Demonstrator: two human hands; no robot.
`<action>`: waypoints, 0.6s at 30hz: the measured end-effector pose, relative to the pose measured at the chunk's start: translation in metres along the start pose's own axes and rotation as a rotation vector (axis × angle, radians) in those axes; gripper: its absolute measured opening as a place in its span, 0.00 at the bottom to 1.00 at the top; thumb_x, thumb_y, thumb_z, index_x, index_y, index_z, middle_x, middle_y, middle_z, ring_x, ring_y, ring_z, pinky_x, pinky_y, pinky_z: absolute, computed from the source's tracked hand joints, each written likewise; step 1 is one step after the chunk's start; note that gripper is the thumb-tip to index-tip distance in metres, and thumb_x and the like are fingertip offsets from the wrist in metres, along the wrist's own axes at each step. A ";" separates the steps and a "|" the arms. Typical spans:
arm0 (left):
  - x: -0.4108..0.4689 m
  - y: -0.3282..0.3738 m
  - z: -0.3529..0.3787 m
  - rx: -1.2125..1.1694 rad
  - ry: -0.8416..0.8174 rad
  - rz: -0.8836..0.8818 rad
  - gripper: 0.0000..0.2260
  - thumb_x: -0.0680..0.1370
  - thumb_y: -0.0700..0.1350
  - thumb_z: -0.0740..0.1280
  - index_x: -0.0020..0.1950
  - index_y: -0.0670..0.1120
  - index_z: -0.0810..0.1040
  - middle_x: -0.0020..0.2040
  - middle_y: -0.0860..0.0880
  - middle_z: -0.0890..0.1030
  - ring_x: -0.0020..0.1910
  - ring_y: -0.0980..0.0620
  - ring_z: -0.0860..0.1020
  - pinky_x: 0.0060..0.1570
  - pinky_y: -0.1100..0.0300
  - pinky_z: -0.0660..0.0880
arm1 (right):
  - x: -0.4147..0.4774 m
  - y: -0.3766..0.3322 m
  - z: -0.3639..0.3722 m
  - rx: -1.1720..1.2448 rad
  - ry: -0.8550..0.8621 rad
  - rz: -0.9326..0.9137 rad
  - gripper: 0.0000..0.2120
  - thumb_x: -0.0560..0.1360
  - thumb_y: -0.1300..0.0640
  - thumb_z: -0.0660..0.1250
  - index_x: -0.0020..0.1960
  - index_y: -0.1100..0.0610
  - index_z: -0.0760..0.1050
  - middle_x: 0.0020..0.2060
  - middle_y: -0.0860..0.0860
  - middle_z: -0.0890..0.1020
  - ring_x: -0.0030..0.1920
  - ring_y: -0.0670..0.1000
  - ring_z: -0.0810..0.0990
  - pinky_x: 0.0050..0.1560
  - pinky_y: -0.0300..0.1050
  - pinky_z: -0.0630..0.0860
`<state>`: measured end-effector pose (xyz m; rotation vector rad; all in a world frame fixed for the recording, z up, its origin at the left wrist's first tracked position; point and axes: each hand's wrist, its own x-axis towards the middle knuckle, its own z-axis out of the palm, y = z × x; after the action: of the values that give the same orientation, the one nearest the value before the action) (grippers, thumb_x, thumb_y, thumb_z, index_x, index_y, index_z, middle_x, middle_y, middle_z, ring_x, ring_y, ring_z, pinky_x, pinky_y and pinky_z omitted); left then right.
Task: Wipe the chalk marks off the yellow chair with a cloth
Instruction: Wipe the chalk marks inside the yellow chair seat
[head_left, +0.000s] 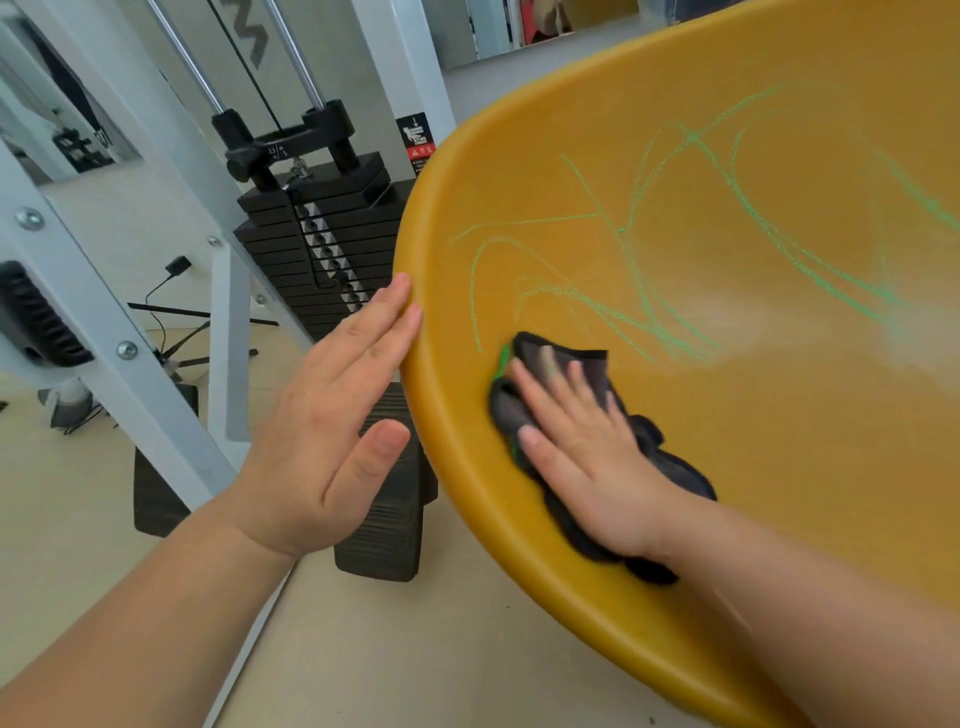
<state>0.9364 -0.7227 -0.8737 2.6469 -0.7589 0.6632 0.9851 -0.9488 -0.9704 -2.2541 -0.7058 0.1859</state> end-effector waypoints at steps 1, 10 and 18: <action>-0.001 0.000 0.001 -0.011 0.000 -0.010 0.34 0.84 0.62 0.46 0.77 0.35 0.62 0.80 0.40 0.60 0.80 0.44 0.59 0.73 0.36 0.62 | 0.005 0.004 -0.001 -0.013 0.012 0.064 0.28 0.79 0.30 0.37 0.76 0.29 0.32 0.78 0.37 0.30 0.78 0.47 0.27 0.79 0.62 0.36; 0.003 -0.001 0.005 -0.047 0.073 0.001 0.33 0.84 0.60 0.46 0.74 0.33 0.66 0.78 0.38 0.63 0.78 0.43 0.63 0.74 0.41 0.63 | -0.011 -0.043 0.001 0.152 -0.079 -0.237 0.30 0.81 0.33 0.45 0.75 0.30 0.30 0.76 0.32 0.29 0.76 0.42 0.25 0.76 0.52 0.30; 0.002 0.000 0.013 -0.033 0.099 -0.040 0.29 0.85 0.55 0.49 0.75 0.34 0.65 0.78 0.40 0.64 0.79 0.45 0.62 0.76 0.46 0.61 | 0.029 0.065 -0.020 -0.187 0.061 0.378 0.39 0.71 0.21 0.35 0.78 0.32 0.33 0.81 0.47 0.33 0.80 0.56 0.32 0.79 0.63 0.36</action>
<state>0.9419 -0.7288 -0.8835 2.5711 -0.6816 0.7584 1.0437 -0.9821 -0.9996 -2.5468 -0.2673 0.2399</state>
